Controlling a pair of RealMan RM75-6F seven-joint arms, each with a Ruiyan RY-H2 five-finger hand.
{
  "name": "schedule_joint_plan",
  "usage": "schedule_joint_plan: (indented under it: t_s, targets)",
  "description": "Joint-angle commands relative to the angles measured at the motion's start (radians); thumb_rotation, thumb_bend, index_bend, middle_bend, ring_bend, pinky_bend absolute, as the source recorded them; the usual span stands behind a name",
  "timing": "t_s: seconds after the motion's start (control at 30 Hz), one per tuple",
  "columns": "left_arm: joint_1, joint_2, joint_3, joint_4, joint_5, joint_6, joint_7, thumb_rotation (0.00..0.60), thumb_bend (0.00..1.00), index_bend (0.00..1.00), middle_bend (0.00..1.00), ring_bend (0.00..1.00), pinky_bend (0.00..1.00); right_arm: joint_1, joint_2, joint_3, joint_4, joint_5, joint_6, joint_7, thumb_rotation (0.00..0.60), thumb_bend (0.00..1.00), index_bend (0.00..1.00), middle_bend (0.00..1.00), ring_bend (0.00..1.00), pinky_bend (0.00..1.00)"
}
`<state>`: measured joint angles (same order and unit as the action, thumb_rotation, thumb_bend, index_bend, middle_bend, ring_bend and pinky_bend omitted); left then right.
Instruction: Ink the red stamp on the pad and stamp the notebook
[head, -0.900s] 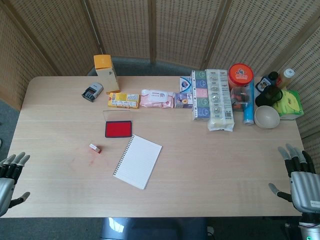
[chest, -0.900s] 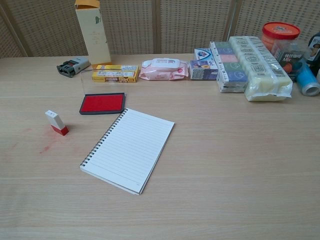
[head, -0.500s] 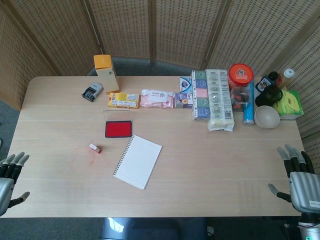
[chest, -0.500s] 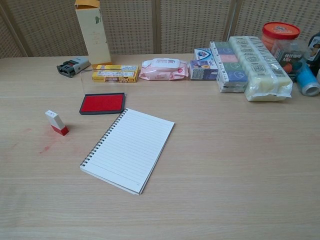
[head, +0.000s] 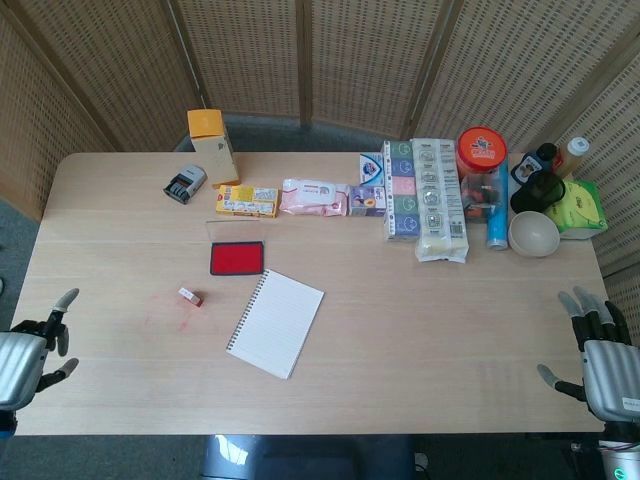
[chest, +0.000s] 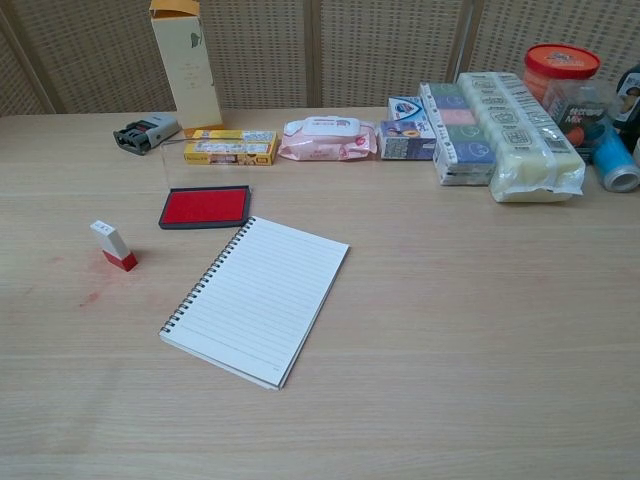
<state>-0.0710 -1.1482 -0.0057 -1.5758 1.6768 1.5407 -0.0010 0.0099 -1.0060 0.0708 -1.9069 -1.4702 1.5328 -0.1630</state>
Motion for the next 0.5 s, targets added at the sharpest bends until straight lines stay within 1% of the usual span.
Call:
schedule_joint_plan:
  t_s: [0.03,0.13,0.27,0.37,0.5]
  targets:
    - [-0.068,-0.033,-0.031,-0.002,-0.020,-0.089,0.039,0.600,0.13,0.19,1.00,1.00,1.00,0.001,0.001,0.001,0.000,0.004,-0.003,0.002,0.600,0.06,0.00,0.00,0.00,0.00]
    - [-0.108,-0.049,-0.055,-0.016,-0.058,-0.148,0.086,0.600,0.14,0.21,1.00,1.00,1.00,0.004,-0.001,0.002,0.000,0.010,-0.010,0.001,0.600,0.06,0.00,0.00,0.00,0.00]
    - [-0.170,-0.089,-0.098,-0.013,-0.146,-0.246,0.147,0.600,0.15,0.23,1.00,1.00,1.00,0.016,-0.008,0.007,0.004,0.031,-0.031,-0.008,0.600,0.06,0.00,0.00,0.00,0.00]
    - [-0.218,-0.137,-0.124,0.016,-0.213,-0.318,0.172,0.600,0.16,0.27,1.00,1.00,1.00,0.031,-0.017,0.016,0.008,0.061,-0.056,-0.021,0.600,0.06,0.00,0.00,0.00,0.00]
    - [-0.265,-0.193,-0.145,0.066,-0.265,-0.376,0.194,0.600,0.21,0.31,1.00,1.00,1.00,0.044,-0.028,0.023,0.017,0.094,-0.081,-0.036,0.600,0.06,0.00,0.00,0.00,0.00]
